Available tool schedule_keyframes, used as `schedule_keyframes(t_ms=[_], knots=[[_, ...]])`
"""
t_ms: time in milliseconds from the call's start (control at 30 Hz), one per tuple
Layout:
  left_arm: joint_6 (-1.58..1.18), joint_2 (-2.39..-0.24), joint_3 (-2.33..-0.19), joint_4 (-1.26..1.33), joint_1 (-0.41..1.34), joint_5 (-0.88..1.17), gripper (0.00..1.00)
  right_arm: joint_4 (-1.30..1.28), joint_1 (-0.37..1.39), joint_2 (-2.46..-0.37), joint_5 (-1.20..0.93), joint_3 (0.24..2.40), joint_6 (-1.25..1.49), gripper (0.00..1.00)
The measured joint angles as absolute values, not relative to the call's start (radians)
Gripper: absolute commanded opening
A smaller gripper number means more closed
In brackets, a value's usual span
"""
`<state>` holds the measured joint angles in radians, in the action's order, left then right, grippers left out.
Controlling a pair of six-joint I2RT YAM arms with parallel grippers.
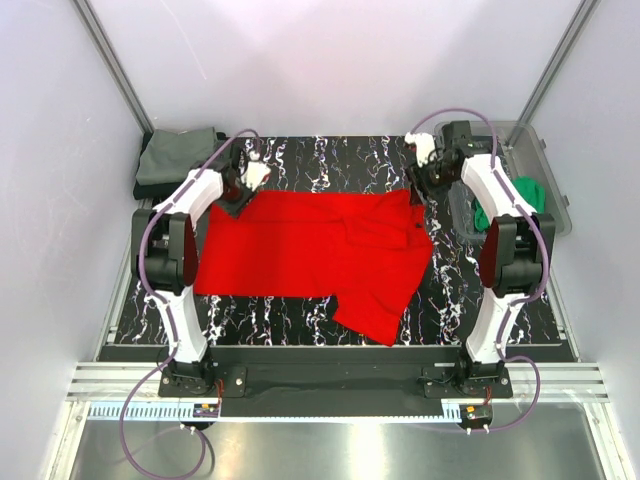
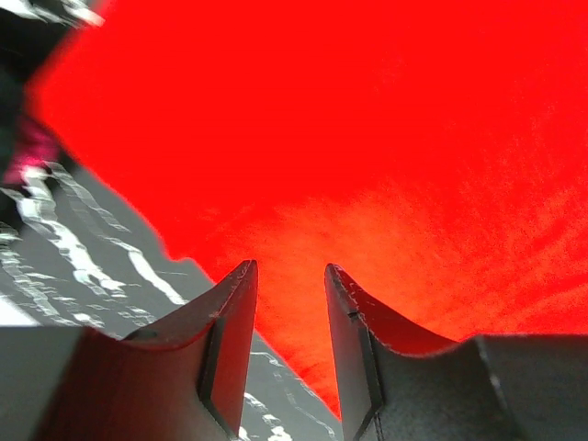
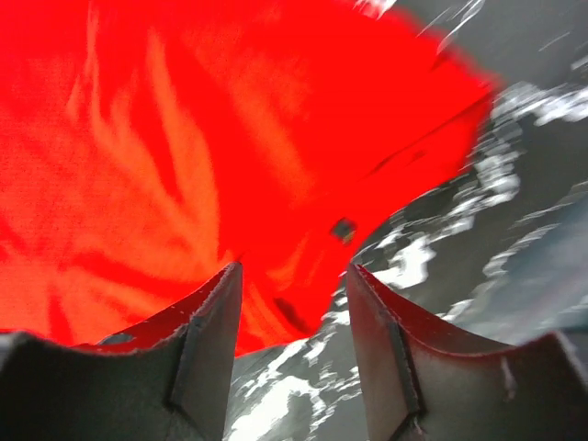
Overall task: Fold and stack the t-shirts
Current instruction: Fold the tshirt
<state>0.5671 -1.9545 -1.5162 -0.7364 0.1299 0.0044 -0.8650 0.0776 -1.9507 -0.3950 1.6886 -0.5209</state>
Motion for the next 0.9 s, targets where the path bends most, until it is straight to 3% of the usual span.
schedule_keyframes(t_ms=[300,900], knots=[[0.555,-2.133,-1.738,-0.708,0.122,-0.076,0.40,-0.764,0.078,-2.114,-0.334,1.815,-0.482,0.51],[0.552,-2.276,-1.826,-0.709,0.118,-0.155,0.40,-0.735,0.078,-2.399,-0.178,2.046,-0.485,0.47]])
